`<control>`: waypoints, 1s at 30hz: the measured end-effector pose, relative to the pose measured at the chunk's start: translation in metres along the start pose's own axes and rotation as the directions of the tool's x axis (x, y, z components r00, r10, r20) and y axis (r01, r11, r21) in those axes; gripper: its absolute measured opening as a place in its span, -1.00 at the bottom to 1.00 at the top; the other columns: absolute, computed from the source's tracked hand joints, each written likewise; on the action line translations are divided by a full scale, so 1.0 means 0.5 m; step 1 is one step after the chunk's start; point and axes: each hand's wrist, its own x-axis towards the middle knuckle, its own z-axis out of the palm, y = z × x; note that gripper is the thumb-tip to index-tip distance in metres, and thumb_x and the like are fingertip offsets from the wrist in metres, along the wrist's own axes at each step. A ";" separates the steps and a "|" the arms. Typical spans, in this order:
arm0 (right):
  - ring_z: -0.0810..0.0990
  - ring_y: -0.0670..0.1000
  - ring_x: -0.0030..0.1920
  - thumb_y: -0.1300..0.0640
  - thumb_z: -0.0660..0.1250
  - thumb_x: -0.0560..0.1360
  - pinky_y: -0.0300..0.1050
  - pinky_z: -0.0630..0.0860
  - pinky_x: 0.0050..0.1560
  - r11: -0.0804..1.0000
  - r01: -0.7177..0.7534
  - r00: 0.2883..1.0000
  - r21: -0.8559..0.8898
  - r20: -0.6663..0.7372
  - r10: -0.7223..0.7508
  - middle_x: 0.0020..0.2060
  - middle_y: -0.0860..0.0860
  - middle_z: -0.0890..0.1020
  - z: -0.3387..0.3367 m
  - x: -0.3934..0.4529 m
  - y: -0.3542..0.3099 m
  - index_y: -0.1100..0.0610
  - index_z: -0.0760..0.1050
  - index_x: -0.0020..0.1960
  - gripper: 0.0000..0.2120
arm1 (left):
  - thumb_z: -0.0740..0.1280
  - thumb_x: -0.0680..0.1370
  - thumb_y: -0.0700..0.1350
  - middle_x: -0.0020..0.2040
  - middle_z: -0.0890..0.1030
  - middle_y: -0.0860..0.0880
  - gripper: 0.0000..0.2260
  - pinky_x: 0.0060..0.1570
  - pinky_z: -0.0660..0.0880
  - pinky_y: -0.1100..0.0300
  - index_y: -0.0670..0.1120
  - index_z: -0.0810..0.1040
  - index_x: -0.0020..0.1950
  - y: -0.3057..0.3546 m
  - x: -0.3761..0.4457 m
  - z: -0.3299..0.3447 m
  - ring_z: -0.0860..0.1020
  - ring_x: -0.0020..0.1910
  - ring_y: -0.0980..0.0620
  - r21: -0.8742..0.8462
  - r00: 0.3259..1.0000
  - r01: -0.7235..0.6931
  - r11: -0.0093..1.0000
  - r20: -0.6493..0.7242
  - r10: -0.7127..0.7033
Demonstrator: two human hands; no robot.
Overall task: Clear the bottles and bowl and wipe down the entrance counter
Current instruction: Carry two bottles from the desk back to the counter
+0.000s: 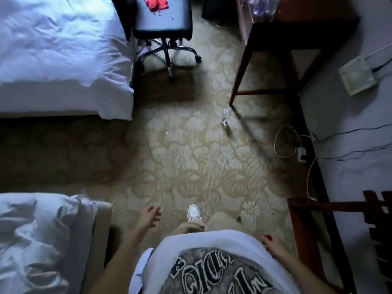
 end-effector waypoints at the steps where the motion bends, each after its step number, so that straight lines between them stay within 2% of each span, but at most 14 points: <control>1: 0.52 0.04 -0.23 0.15 0.21 0.61 -0.15 0.41 -0.24 1.000 -0.002 1.000 0.012 -0.019 0.002 -0.18 0.10 0.57 -0.020 0.008 -0.053 0.10 0.46 0.01 -0.93 | 0.23 0.64 -0.06 -0.15 0.58 -0.11 -0.82 -0.29 0.38 0.21 -0.16 0.51 0.01 0.086 0.036 -0.012 0.52 -0.27 0.01 0.048 0.998 -0.057 0.997 -0.004 0.057; 4: 0.52 0.03 -0.22 0.14 0.22 0.61 -0.17 0.39 -0.28 0.998 0.000 0.999 0.067 -0.032 0.002 -0.16 0.08 0.57 -0.068 0.073 -0.196 0.09 0.43 0.09 -0.92 | 0.23 0.63 -0.03 -0.08 0.63 -0.11 -0.80 -0.22 0.44 0.17 -0.15 0.53 0.08 0.310 0.120 -0.035 0.59 -0.15 -0.03 0.101 0.982 -0.190 0.977 0.017 0.189; 6: 0.52 0.05 -0.25 0.12 0.23 0.60 -0.11 0.42 -0.24 0.991 -0.013 1.000 0.131 -0.023 0.016 -0.20 0.07 0.58 -0.094 0.157 -0.293 0.15 0.47 0.15 -0.82 | 0.23 0.63 -0.03 -0.06 0.64 -0.11 -0.79 -0.21 0.44 0.17 -0.15 0.54 0.09 0.419 0.192 -0.043 0.59 -0.13 -0.05 0.114 0.978 -0.209 0.971 0.044 0.205; 8: 0.54 0.08 -0.21 0.11 0.23 0.59 -0.07 0.43 -0.21 0.986 0.005 1.000 0.169 -0.014 -0.003 -0.20 0.08 0.59 -0.122 0.240 -0.404 0.15 0.48 0.14 -0.82 | 0.22 0.64 -0.03 -0.06 0.65 -0.11 -0.79 -0.22 0.44 0.17 -0.15 0.54 0.08 0.498 0.257 -0.046 0.59 -0.13 -0.05 0.130 0.980 -0.194 0.972 0.068 0.187; 10: 0.54 0.08 -0.19 0.11 0.22 0.60 -0.08 0.43 -0.22 0.986 0.036 0.999 0.162 0.005 -0.037 -0.20 0.08 0.59 -0.157 0.317 -0.532 0.08 0.47 0.05 -0.91 | 0.23 0.64 -0.05 -0.09 0.63 -0.15 -0.79 -0.27 0.42 0.19 -0.18 0.54 0.08 0.542 0.324 -0.050 0.56 -0.18 -0.06 0.113 0.989 -0.144 0.983 0.059 0.138; 13: 0.46 0.06 -0.25 0.13 0.20 0.60 -0.08 0.34 -0.29 0.990 0.070 0.996 0.127 0.052 -0.077 -0.26 0.09 0.52 -0.227 0.419 -0.747 0.10 0.45 -0.08 -0.89 | 0.24 0.64 -0.10 -0.23 0.54 -0.14 -0.82 -0.51 0.28 0.31 -0.22 0.50 0.01 0.584 0.393 -0.071 0.45 -0.38 -0.01 0.019 0.999 0.043 0.999 -0.034 -0.042; 17: 0.51 0.02 -0.23 0.09 0.21 0.60 -0.16 0.33 -0.35 0.973 0.200 0.978 0.116 0.043 -0.206 -0.24 0.04 0.56 -0.336 0.514 -1.039 0.11 0.45 0.06 -0.89 | 0.25 0.63 -0.16 -0.31 0.50 -0.11 -0.84 -0.66 0.21 0.39 -0.22 0.50 -0.07 0.678 0.470 -0.109 0.37 -0.45 0.01 -0.088 0.983 0.139 0.986 -0.110 -0.148; 21: 0.60 0.02 -0.07 0.02 0.23 0.59 -0.19 0.41 -0.23 0.934 0.333 0.940 0.125 0.027 -0.339 -0.09 0.02 0.63 -0.437 0.580 -1.284 0.09 0.51 0.18 -0.76 | 0.25 0.63 -0.16 -0.30 0.47 -0.13 -0.85 -0.65 0.24 0.35 -0.24 0.50 -0.04 0.826 0.582 -0.122 0.36 -0.43 0.01 -0.134 0.984 0.143 0.981 -0.082 -0.155; 23: 0.61 -0.01 -0.03 0.04 0.22 0.60 -0.21 0.43 -0.19 0.929 0.338 0.938 0.147 0.027 -0.346 -0.03 0.02 0.63 -0.474 0.613 -1.369 0.09 0.49 0.17 -0.79 | 0.22 0.64 -0.15 -0.29 0.47 -0.12 -0.84 -0.63 0.28 0.34 -0.21 0.48 -0.07 0.921 0.658 -0.123 0.38 -0.41 0.00 -0.123 0.985 0.166 0.978 -0.030 -0.171; 25: 0.58 -0.04 -0.12 0.11 0.21 0.61 -0.28 0.41 -0.26 0.932 0.311 0.948 0.186 0.008 -0.318 -0.07 0.06 0.61 -0.497 0.651 -1.424 0.07 0.46 0.07 -0.91 | 0.21 0.65 -0.16 -0.32 0.44 -0.12 -0.83 -0.65 0.26 0.36 -0.20 0.46 -0.09 1.020 0.750 -0.117 0.37 -0.42 0.00 -0.100 0.985 0.170 0.980 -0.003 -0.171; 28: 0.48 -0.08 -0.28 0.21 0.21 0.61 -0.38 0.34 -0.41 0.945 0.196 0.981 0.261 -0.051 -0.190 -0.15 0.11 0.55 -0.525 0.716 -1.457 0.07 0.43 -0.09 -0.88 | 0.22 0.65 -0.17 -0.33 0.45 -0.14 -0.83 -0.68 0.26 0.36 -0.22 0.45 -0.10 1.206 0.897 -0.115 0.38 -0.46 0.00 -0.022 0.994 0.107 0.994 0.012 -0.107; 30: 0.47 -0.06 -0.28 0.22 0.21 0.61 -0.32 0.35 -0.38 0.937 0.110 0.993 0.332 -0.085 -0.087 -0.16 0.10 0.55 -0.542 0.733 -1.462 0.11 0.45 -0.04 -0.92 | 0.22 0.65 -0.14 -0.37 0.44 -0.09 -0.80 -0.64 0.22 0.36 -0.19 0.44 -0.14 1.354 0.977 -0.104 0.38 -0.51 0.05 0.047 0.997 0.055 0.997 0.060 -0.058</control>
